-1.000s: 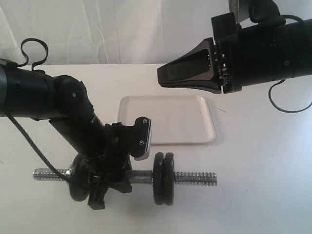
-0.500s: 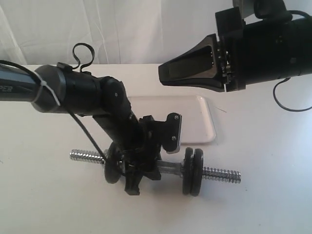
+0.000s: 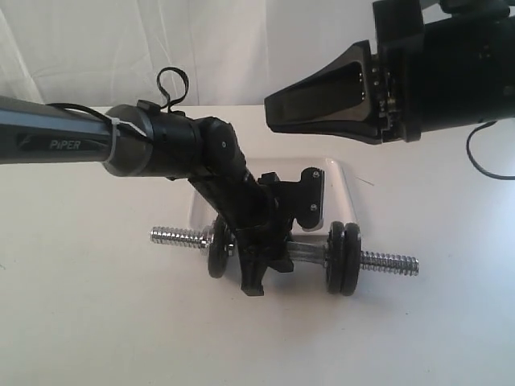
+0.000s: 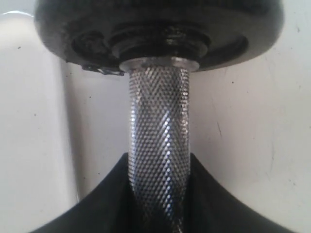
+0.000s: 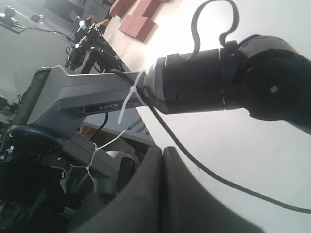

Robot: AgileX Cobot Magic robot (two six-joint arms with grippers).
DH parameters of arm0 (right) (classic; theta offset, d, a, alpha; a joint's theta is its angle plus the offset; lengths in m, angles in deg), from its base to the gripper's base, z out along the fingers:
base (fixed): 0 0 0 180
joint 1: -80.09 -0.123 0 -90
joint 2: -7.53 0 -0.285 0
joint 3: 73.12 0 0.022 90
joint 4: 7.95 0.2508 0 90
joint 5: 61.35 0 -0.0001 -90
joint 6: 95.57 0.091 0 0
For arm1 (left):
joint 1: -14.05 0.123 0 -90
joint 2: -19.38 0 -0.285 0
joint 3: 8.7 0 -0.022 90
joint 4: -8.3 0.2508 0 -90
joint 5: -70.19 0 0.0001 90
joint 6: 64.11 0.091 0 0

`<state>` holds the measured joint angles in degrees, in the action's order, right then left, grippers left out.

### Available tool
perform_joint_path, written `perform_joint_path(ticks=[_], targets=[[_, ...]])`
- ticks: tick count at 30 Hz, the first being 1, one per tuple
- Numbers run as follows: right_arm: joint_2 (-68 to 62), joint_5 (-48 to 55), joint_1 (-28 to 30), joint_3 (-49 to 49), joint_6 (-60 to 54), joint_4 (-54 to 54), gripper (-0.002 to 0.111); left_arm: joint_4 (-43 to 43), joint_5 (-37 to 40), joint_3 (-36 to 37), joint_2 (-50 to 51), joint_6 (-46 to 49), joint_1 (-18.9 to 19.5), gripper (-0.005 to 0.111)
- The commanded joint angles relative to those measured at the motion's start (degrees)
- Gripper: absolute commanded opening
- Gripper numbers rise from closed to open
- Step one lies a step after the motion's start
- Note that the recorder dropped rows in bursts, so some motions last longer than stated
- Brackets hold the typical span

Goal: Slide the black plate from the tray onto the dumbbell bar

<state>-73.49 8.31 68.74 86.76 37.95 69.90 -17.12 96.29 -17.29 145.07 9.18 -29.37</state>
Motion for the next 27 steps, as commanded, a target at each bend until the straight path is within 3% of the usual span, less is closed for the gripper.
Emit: perform_joint_path(ticks=[1, 27], targets=[[0.7, 0.3, -0.1, 0.4, 0.3, -0.1, 0.000, -6.7, -3.7, -2.9, -3.5, -0.1, -0.6, 0.000], [0.6, 0.3, -0.1, 0.4, 0.5, -0.1, 0.000, -6.7, -4.0, -2.9, -3.5, -9.6, -0.6, 0.000]])
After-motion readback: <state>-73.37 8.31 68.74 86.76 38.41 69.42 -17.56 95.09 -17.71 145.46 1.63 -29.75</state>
